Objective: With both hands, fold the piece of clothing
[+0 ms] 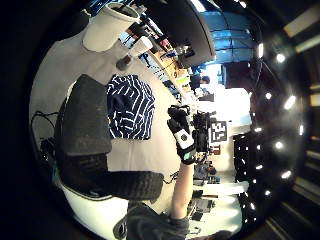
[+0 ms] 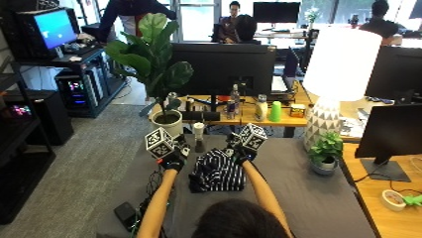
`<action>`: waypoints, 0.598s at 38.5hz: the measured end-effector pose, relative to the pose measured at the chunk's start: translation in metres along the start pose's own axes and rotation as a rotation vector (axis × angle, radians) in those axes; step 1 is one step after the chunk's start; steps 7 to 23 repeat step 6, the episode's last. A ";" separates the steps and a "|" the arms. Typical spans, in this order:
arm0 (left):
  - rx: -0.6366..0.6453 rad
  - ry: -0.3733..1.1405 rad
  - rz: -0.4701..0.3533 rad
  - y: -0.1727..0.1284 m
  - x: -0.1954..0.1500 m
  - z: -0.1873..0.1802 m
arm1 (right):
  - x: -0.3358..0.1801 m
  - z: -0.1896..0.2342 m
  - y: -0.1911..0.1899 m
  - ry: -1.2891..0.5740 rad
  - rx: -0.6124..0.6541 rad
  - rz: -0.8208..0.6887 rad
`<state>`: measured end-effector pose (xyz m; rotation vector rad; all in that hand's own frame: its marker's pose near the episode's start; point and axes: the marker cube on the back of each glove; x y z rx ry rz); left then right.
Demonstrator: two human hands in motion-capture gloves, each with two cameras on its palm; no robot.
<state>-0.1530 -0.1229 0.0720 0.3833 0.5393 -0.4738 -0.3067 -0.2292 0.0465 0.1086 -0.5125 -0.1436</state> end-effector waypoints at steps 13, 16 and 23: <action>0.013 -0.015 0.016 -0.008 0.009 -0.001 | 0.040 -0.010 -0.014 0.073 0.133 0.011; 0.013 -0.015 0.016 -0.008 0.009 -0.001 | 0.040 -0.010 -0.014 0.073 0.133 0.011; 0.013 -0.015 0.016 -0.008 0.009 -0.001 | 0.040 -0.010 -0.014 0.073 0.133 0.011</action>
